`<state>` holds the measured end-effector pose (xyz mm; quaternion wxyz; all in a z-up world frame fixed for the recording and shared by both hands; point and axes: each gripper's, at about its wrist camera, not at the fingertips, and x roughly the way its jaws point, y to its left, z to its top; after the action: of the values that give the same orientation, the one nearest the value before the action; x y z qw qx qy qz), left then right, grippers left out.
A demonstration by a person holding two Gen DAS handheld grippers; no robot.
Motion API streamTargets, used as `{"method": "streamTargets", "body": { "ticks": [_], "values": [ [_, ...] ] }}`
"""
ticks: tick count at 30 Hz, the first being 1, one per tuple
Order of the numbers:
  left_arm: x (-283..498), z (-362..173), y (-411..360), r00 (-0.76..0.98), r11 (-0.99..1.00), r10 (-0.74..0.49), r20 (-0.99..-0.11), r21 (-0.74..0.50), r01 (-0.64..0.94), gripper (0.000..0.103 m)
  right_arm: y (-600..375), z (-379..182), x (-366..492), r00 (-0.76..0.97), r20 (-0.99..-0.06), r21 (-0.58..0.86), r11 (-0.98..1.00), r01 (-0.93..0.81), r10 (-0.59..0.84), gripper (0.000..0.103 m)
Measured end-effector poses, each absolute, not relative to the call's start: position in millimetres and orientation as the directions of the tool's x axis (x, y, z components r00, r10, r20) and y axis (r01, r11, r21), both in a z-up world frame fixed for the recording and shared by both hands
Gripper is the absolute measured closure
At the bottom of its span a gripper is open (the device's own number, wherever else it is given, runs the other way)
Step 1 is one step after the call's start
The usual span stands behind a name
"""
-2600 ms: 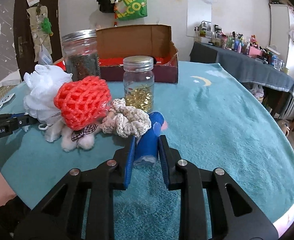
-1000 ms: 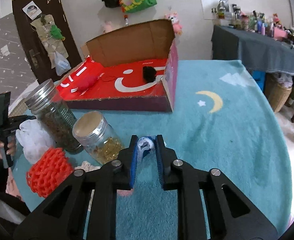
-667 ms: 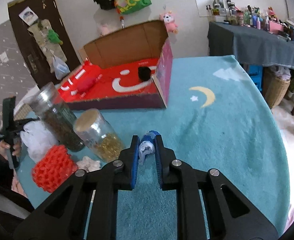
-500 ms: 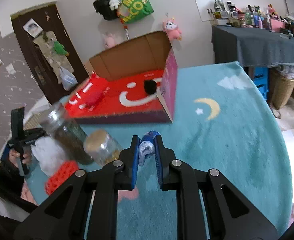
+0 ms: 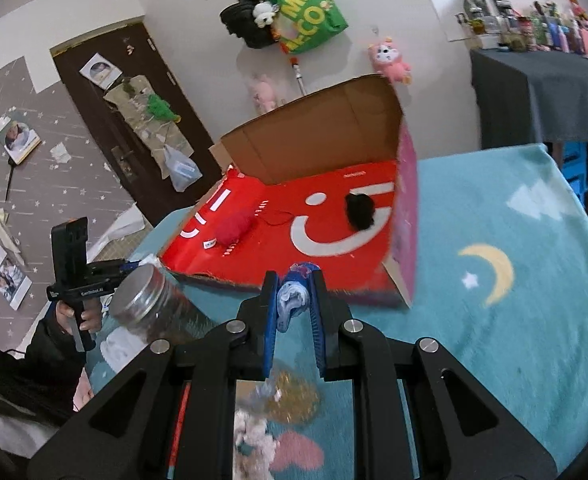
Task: Organize soft objects
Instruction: 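Carry the white cloth and blue roll into the cardboard box with both tools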
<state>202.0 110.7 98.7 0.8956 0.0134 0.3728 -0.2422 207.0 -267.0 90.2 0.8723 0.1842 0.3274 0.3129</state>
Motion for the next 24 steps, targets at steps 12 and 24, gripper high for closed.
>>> {"method": "streamTargets", "body": {
  "ticks": [12, 24],
  "values": [
    [265, 94, 54, 0.52, 0.882, -0.372, -0.769, -0.118, 0.456, 0.085, -203, 94, 277, 0.581, -0.614, 0.298, 0.838, -0.456, 0.534, 0.089],
    [308, 62, 42, 0.438, 0.906, -0.242, -0.866, -0.04, 0.421, 0.085, -170, 74, 300, 0.543, -0.759, 0.073, 0.877, -0.476, 0.358, 0.087]
  ]
}}
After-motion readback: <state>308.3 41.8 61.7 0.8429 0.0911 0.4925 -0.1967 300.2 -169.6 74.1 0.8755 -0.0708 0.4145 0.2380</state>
